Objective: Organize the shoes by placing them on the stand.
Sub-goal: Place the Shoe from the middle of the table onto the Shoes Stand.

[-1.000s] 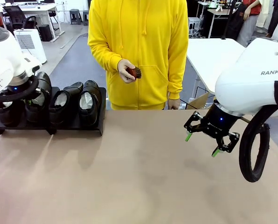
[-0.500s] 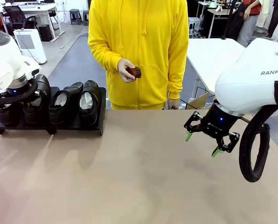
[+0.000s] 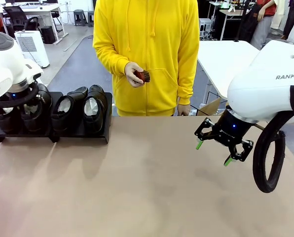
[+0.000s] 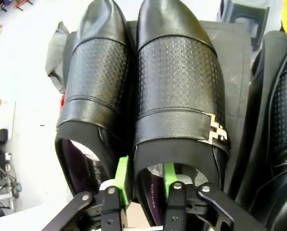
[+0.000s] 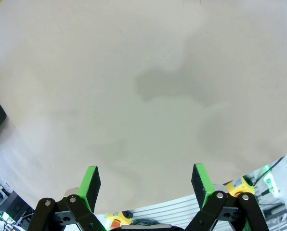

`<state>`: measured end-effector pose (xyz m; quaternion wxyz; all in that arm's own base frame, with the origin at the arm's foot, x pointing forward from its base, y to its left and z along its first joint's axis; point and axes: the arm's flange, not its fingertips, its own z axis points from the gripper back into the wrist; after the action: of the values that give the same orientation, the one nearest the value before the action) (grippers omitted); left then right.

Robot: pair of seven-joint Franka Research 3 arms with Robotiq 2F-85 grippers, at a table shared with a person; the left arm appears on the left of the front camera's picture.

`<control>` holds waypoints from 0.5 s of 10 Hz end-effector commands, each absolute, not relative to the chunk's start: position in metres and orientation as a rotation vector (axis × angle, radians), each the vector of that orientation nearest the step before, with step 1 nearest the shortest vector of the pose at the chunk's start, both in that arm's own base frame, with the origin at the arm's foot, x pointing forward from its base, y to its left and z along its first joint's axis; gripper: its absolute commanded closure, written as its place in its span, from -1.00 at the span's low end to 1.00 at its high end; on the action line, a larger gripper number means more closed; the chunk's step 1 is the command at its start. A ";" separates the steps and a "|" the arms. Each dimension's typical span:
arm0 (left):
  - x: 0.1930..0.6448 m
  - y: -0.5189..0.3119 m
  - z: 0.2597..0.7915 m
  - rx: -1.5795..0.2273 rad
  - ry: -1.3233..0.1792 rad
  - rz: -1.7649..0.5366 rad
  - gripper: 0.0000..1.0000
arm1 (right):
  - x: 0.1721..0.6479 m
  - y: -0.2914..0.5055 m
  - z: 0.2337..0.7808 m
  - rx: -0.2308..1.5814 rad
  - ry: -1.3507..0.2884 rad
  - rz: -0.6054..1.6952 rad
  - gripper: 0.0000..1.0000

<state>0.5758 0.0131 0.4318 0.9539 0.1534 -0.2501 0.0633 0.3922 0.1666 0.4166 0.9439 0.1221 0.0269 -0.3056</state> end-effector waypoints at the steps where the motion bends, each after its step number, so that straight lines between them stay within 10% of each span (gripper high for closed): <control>1: 0.570 0.010 0.441 0.333 -0.543 0.157 -0.02 | 0.396 0.165 0.419 0.247 0.048 -0.604 -1.00; 5: 0.547 0.000 0.480 0.318 -0.554 0.104 -0.02 | 0.396 0.165 0.419 0.247 0.048 -0.604 -1.00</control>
<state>0.5606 0.0020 0.4752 0.9459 0.1531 -0.2801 0.0586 0.3923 0.1666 0.4165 0.9439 0.1220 0.0270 -0.3056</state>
